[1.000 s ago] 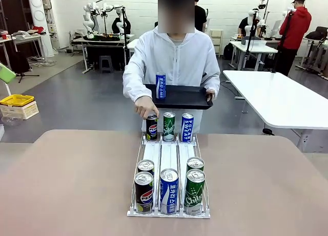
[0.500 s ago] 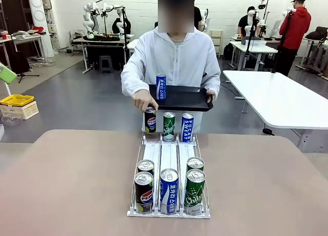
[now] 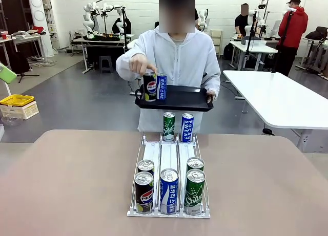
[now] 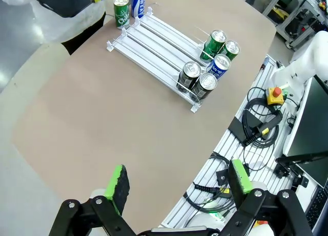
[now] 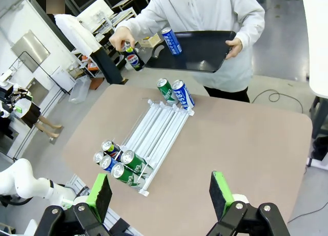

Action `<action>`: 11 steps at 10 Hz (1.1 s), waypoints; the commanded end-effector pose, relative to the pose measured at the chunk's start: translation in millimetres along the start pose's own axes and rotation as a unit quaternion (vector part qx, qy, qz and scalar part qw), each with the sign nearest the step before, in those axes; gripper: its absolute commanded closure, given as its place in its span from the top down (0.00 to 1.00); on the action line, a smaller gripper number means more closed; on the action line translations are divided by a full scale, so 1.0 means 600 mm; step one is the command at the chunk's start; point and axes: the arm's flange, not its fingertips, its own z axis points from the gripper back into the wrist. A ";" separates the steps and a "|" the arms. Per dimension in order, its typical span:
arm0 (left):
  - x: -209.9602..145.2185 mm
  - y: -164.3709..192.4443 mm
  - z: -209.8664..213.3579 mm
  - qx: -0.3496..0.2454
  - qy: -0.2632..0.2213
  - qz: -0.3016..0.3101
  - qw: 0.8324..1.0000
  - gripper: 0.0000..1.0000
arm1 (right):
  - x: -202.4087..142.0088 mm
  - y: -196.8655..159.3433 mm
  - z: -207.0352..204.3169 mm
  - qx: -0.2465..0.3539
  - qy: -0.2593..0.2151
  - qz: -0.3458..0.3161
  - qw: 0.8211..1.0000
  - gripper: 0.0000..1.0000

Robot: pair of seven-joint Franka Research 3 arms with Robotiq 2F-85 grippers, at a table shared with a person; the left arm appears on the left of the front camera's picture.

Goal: Retrieve and hand over the desired beverage to the person.
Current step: Pick up another can of the same type that the person held from the Automatic Can Dispenser.

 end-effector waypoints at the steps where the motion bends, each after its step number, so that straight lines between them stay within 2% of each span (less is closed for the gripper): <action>1: 0.003 0.001 0.002 0.000 -0.002 -0.001 1.000 1.00 | 0.005 -0.001 -0.004 0.015 -0.009 0.004 1.000 1.00; 11: 0.003 0.001 0.002 0.000 -0.002 -0.001 1.000 1.00 | 0.005 -0.001 -0.004 0.015 -0.009 0.004 1.000 1.00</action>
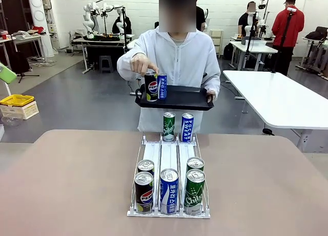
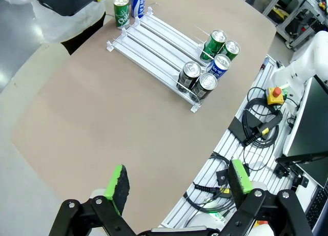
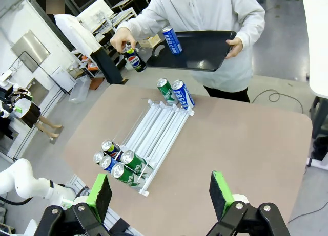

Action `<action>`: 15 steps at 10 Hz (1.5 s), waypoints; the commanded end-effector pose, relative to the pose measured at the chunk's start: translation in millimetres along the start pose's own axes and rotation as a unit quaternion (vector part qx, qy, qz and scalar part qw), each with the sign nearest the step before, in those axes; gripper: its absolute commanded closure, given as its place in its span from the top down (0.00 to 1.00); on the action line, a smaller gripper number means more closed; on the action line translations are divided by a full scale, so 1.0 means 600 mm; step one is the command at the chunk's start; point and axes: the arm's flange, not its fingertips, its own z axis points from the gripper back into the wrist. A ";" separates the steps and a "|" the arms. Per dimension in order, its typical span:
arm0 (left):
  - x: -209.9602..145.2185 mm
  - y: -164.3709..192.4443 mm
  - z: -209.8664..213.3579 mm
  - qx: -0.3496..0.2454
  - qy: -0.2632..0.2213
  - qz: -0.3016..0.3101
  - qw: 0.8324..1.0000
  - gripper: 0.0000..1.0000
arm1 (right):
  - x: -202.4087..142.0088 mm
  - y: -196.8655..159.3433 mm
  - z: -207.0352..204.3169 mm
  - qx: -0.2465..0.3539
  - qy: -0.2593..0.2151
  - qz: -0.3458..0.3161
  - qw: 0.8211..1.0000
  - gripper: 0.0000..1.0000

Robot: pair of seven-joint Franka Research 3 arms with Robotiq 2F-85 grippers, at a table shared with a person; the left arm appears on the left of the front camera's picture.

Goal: Retrieve and hand over the desired beverage to the person.
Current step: Pick up another can of the same type that the person held from the Automatic Can Dispenser.

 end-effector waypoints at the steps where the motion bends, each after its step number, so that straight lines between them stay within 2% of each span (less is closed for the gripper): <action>1: 0.003 0.001 0.002 0.000 -0.002 -0.001 1.000 1.00 | 0.005 -0.001 -0.004 0.015 -0.009 0.004 1.000 1.00; 15: 0.003 0.001 0.002 0.000 -0.002 -0.001 1.000 1.00 | 0.005 -0.001 -0.004 0.015 -0.009 0.004 1.000 1.00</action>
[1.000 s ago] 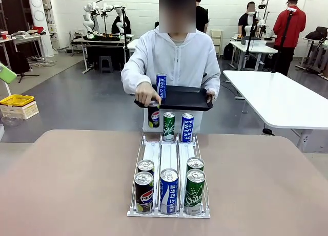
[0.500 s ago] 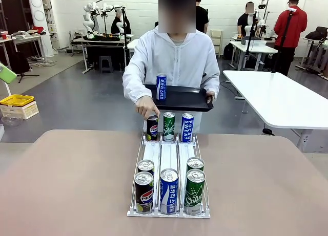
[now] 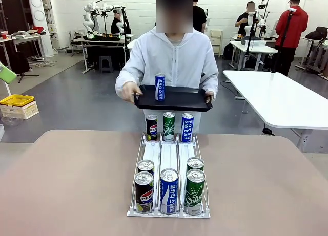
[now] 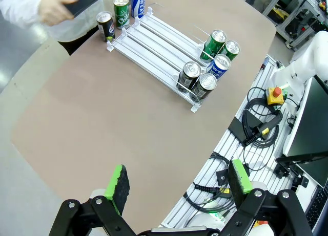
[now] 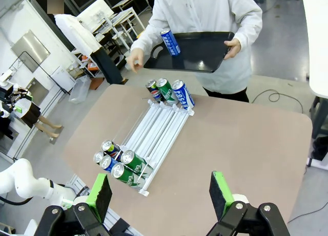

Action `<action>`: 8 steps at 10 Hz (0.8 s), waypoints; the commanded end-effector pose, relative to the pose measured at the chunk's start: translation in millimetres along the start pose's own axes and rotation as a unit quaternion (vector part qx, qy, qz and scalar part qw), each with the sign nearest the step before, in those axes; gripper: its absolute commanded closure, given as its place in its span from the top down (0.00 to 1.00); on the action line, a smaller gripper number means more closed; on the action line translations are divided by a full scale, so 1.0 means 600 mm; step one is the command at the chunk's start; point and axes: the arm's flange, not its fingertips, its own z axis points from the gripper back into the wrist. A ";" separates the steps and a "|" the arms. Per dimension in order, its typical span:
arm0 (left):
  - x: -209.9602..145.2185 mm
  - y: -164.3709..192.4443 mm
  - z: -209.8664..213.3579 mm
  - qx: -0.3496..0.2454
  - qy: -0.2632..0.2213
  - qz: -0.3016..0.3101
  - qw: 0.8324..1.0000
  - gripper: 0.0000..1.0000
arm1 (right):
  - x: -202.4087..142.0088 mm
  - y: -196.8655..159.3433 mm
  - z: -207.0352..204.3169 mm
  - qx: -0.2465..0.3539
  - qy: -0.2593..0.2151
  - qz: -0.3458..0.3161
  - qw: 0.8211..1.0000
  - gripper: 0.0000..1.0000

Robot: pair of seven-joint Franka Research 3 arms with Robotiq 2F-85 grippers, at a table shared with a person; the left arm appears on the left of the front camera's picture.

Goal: Retrieve and hand over the desired beverage to the person.
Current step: Pick up another can of the same type that the person held from the Automatic Can Dispenser.

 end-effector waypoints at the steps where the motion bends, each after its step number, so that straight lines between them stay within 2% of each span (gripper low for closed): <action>1: 0.003 0.001 0.002 0.000 -0.002 -0.001 1.000 1.00 | 0.005 -0.001 -0.004 0.015 -0.009 0.004 1.000 1.00; 6: 0.000 0.000 0.000 0.000 0.000 0.000 1.000 1.00 | 0.005 -0.001 -0.004 0.015 -0.009 0.004 1.000 1.00; 7: 0.040 -0.033 -0.044 0.016 0.067 -0.016 0.997 1.00 | 0.005 -0.001 -0.004 0.015 -0.009 0.004 1.000 1.00; 8: 0.088 -0.070 -0.090 0.033 0.113 -0.016 0.993 1.00 | 0.005 -0.001 -0.004 0.015 -0.009 0.004 1.000 1.00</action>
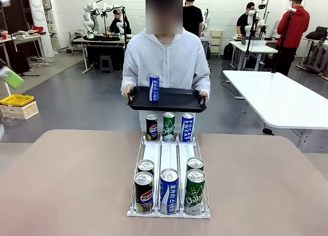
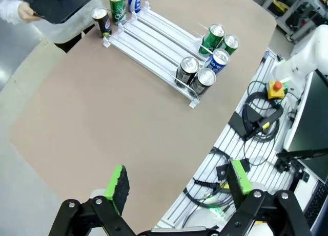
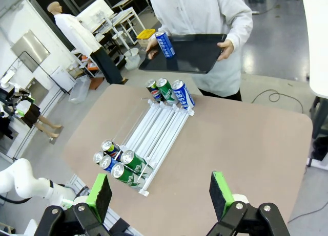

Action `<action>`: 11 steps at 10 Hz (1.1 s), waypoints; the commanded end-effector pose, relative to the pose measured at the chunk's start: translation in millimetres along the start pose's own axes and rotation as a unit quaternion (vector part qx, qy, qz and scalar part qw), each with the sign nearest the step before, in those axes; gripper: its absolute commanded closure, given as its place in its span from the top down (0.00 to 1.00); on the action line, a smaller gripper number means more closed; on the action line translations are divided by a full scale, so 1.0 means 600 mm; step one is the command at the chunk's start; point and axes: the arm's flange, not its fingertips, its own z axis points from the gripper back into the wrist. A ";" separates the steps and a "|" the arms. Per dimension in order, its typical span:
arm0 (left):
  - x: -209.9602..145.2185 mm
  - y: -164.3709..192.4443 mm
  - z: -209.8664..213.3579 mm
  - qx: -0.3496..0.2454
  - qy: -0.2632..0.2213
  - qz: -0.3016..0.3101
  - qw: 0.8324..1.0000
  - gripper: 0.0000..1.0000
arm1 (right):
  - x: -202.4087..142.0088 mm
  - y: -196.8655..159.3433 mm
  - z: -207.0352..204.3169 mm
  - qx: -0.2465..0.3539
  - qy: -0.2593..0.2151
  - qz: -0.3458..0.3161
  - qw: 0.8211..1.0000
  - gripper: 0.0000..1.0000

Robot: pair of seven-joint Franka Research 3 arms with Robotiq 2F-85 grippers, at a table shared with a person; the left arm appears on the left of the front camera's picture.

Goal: Retrieve and hand over the desired beverage to the person.
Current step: Pick up another can of the same type that the person held from the Automatic Can Dispenser.

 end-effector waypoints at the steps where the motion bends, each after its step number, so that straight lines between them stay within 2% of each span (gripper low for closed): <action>1: 0.111 -0.074 -0.080 0.033 0.092 0.029 0.995 1.00 | 0.004 -0.001 -0.004 0.016 -0.009 0.004 1.000 1.00; 2: 0.151 -0.114 -0.133 0.045 0.137 0.063 0.988 1.00 | 0.004 -0.001 -0.004 0.016 -0.009 0.004 1.000 1.00; 3: 0.185 -0.138 -0.190 0.070 0.181 0.088 0.977 1.00 | 0.004 -0.001 -0.004 0.016 -0.009 0.004 1.000 1.00; 4: 0.206 -0.155 -0.244 0.071 0.223 0.123 0.964 1.00 | 0.004 -0.001 -0.004 0.016 -0.009 0.004 1.000 1.00; 5: 0.222 -0.162 -0.289 0.078 0.229 0.161 0.957 1.00 | 0.004 -0.001 -0.004 0.016 -0.009 0.004 1.000 1.00; 8: 0.238 -0.162 -0.391 0.113 0.190 0.265 0.939 1.00 | 0.004 -0.001 -0.004 0.016 -0.009 0.004 1.000 1.00; 11: 0.235 -0.153 -0.415 0.172 0.156 0.277 0.932 1.00 | 0.004 -0.001 -0.004 0.016 -0.009 0.004 1.000 1.00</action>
